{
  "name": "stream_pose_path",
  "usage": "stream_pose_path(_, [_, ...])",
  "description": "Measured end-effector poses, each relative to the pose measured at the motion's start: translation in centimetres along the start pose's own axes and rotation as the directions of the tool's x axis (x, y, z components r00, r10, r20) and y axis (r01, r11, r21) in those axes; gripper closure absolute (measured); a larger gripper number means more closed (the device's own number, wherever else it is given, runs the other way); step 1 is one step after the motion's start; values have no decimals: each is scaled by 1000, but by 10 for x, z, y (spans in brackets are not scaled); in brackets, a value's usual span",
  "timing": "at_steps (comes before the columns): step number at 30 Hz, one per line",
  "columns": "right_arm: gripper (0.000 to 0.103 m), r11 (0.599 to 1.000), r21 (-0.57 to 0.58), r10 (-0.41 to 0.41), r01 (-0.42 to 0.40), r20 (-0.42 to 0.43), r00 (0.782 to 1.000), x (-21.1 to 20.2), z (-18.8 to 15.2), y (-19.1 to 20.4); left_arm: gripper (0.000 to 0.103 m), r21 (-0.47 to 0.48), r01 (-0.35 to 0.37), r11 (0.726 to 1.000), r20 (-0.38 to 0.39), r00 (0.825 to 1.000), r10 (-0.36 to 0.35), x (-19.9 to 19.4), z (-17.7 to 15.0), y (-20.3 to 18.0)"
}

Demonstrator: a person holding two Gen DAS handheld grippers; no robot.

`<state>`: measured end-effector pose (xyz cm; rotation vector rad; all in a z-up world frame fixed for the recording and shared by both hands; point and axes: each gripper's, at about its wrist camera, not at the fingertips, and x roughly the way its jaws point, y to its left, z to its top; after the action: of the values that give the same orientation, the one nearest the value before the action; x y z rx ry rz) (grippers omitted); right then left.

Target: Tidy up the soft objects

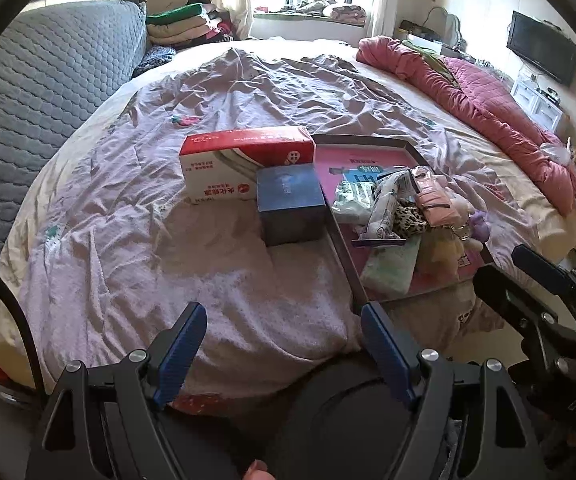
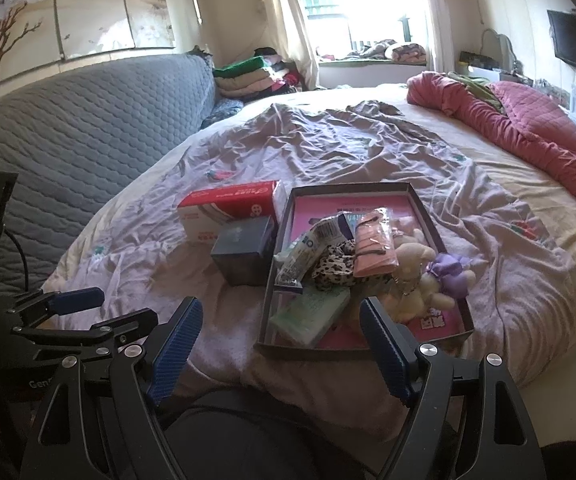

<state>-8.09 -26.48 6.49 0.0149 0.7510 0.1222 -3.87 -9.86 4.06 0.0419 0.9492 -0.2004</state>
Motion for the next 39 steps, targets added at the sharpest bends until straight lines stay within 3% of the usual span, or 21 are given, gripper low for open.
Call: stream_pose_path(39, [21, 1000, 11, -19, 19, -51, 998, 24, -12, 0, 24, -12, -1, 1000, -52, 999, 1, 23, -3, 8])
